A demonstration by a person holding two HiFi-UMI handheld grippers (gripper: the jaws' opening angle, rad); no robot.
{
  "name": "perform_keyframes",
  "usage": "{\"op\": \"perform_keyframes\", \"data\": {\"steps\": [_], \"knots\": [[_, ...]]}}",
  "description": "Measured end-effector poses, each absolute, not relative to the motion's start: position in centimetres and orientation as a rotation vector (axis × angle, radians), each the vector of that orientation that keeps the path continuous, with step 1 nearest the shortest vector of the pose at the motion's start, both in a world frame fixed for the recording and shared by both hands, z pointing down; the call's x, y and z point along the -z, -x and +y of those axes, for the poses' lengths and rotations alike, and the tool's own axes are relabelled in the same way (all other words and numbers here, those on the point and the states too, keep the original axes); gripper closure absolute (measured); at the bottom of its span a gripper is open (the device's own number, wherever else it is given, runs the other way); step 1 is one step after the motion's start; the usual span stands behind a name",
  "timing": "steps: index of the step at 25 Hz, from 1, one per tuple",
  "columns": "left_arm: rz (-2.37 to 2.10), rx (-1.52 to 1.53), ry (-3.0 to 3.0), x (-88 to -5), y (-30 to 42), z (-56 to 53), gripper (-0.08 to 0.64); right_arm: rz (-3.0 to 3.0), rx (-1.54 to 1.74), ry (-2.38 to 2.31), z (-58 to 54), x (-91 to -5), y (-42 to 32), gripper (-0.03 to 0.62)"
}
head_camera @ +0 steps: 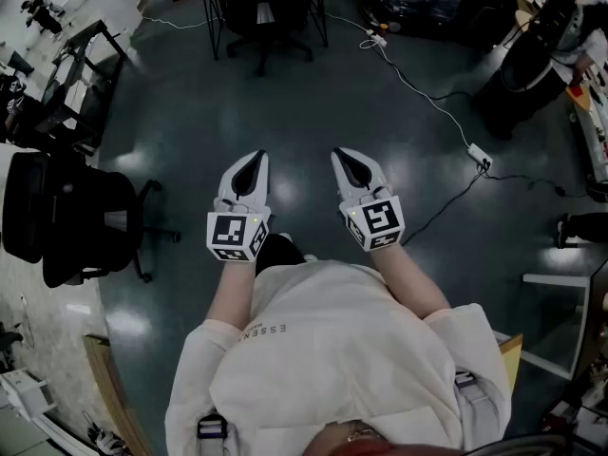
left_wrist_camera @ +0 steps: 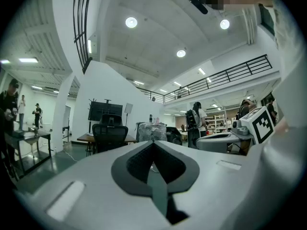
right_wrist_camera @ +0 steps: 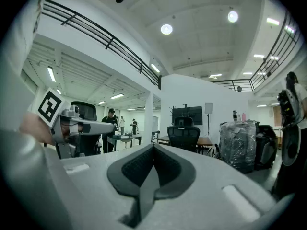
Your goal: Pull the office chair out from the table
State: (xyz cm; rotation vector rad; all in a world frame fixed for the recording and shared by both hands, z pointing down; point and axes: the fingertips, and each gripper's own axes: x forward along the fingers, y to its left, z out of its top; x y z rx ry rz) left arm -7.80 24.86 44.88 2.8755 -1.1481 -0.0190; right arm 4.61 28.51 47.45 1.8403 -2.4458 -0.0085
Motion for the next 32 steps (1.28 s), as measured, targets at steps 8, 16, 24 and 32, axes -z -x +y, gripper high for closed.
{"op": "perform_keyframes", "data": {"steps": [8, 16, 24, 32], "knots": [[-1.146, 0.015, -2.869, -45.0, 7.0, 23.6, 0.545, -2.445, 0.008, -1.840, 27.2, -47.3, -5.5, 0.600], [-1.157, 0.013, -2.845, -45.8, 7.5, 22.4, 0.545, -2.435, -0.039, -1.903, 25.9, -47.8, -6.2, 0.600], [-1.150, -0.038, -2.806, -47.6, 8.0, 18.9, 0.545, -2.417, -0.111, -1.880, 22.7, -49.7, -6.3, 0.600], [-1.122, -0.071, -2.740, -50.2, 8.4, 9.0, 0.545, -2.373, -0.224, -1.874, 13.8, -52.6, -6.3, 0.600]]}}
